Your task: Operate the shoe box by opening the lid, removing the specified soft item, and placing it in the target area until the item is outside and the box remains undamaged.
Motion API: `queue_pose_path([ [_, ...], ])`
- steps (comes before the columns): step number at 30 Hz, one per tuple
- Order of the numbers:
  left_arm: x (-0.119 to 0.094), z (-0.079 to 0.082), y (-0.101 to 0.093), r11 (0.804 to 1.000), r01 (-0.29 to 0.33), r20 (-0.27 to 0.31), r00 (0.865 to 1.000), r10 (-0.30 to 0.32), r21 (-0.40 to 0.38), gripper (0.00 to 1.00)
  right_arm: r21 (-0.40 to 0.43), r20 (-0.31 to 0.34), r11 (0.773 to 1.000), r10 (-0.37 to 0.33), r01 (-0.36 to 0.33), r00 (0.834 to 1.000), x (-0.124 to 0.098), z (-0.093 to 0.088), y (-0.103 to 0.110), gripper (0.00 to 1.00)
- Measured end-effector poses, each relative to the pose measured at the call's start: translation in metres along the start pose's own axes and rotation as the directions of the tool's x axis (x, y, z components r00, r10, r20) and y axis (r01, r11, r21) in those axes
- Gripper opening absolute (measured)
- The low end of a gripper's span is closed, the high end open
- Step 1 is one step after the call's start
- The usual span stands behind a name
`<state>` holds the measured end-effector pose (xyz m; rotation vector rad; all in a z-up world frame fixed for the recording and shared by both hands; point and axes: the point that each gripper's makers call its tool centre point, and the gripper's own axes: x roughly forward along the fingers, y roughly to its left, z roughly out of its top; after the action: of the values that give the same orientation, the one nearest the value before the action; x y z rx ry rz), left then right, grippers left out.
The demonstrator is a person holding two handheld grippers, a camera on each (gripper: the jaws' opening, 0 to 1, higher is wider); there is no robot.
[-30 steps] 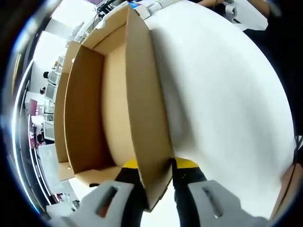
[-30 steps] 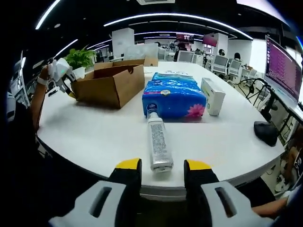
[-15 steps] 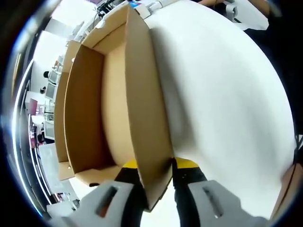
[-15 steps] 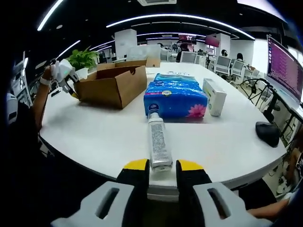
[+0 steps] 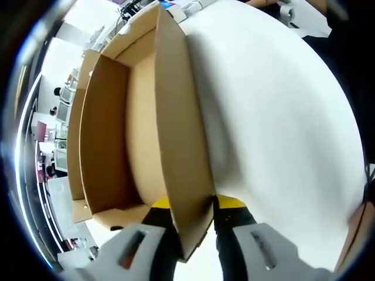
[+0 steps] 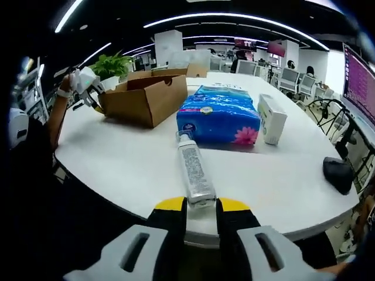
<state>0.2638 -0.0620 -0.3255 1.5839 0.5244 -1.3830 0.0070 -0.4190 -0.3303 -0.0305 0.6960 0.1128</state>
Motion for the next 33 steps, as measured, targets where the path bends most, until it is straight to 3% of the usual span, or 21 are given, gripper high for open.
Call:
queue_pose_path([
  [3,0.000,0.000,0.000,1.000,0.001,0.000,1.000,-0.001,0.000,0.20,-0.057,-0.022,0.998,0.016,-0.017,1.000,0.002,0.000,-0.003,0.20],
  [7,0.000,0.000,0.000,1.000,0.003,-0.006,1.000,-0.003,-0.003,0.20,-0.042,-0.014,0.999,0.033,-0.033,0.999,0.001,0.005,-0.008,0.21],
  [10,0.001,0.000,0.000,1.000,0.003,-0.014,1.000,-0.003,-0.005,0.20,-0.054,-0.021,0.998,0.042,-0.043,0.999,0.001,0.008,-0.010,0.28],
  [17,0.000,-0.001,0.000,1.000,0.001,-0.014,1.000,-0.001,-0.005,0.20,-0.173,-0.114,0.982,0.061,-0.080,0.992,0.010,0.015,-0.007,0.29],
  [21,0.000,-0.001,0.000,1.000,0.001,-0.011,1.000,-0.001,-0.003,0.20,-0.246,-0.208,0.963,0.060,-0.111,0.976,0.011,0.014,-0.005,0.28],
  [23,0.000,-0.001,-0.001,1.000,0.002,-0.011,1.000,-0.002,-0.001,0.20,-0.313,-0.271,0.939,0.055,-0.142,0.961,0.014,0.013,-0.005,0.27],
  [28,0.000,-0.001,0.000,1.000,0.003,-0.010,1.000,-0.003,0.002,0.20,-0.326,-0.353,0.929,0.051,-0.174,0.934,0.017,0.014,-0.005,0.21],
  [33,0.000,-0.001,0.000,1.000,0.002,-0.010,1.000,-0.002,0.003,0.20,-0.386,-0.411,0.893,0.058,-0.232,0.910,0.018,0.012,-0.007,0.21],
])
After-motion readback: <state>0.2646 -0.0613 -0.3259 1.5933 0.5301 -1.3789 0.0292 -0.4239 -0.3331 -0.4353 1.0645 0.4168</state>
